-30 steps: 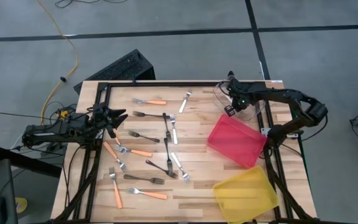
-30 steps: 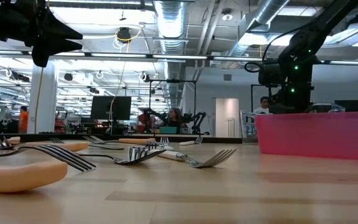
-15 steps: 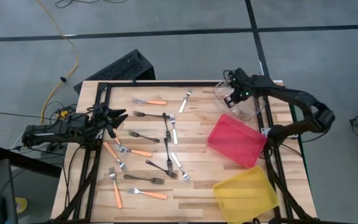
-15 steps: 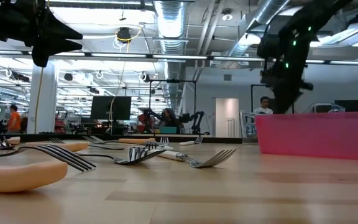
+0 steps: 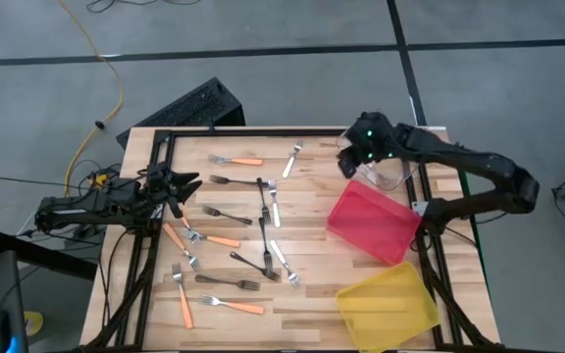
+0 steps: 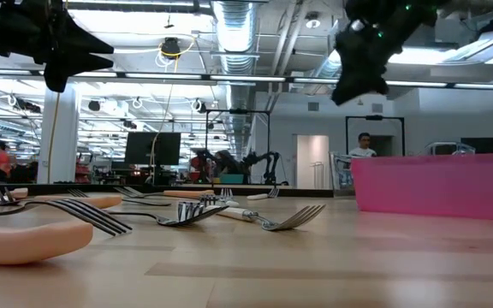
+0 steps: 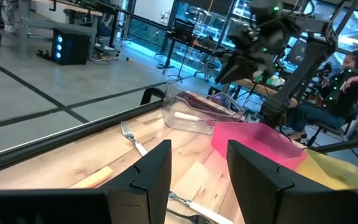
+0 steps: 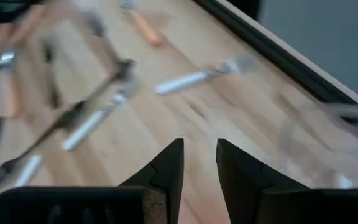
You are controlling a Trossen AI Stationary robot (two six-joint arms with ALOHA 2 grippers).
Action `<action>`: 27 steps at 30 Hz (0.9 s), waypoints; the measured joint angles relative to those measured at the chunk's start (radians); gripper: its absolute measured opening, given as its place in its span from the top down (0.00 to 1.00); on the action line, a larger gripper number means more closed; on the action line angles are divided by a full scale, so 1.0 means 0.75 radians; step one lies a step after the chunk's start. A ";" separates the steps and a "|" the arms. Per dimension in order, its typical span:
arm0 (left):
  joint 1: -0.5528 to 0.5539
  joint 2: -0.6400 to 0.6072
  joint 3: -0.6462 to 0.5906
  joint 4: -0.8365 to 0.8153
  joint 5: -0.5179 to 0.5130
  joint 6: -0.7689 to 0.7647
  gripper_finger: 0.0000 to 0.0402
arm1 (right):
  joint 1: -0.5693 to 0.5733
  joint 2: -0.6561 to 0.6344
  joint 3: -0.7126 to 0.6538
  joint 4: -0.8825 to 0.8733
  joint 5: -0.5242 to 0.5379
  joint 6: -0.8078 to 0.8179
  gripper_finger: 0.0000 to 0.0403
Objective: Sort silverware by color (type)
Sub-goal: Put the orange fork into the red bin
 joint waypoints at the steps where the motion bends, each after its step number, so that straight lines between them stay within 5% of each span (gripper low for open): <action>1: 0.000 0.000 0.000 0.000 0.011 0.000 0.65 | 0.040 0.000 0.000 0.026 0.000 -0.014 0.70; 10: 0.000 0.063 0.000 0.002 0.088 0.001 0.63 | 0.305 -0.001 0.001 0.167 0.000 -0.112 0.70; 20: 0.000 0.419 0.002 0.274 0.400 0.010 0.50 | 0.439 -0.001 0.001 0.200 -0.115 -0.207 0.61; 27: 0.000 0.570 0.222 0.118 0.475 0.076 0.48 | 0.494 -0.001 0.001 0.223 -0.114 -0.206 0.59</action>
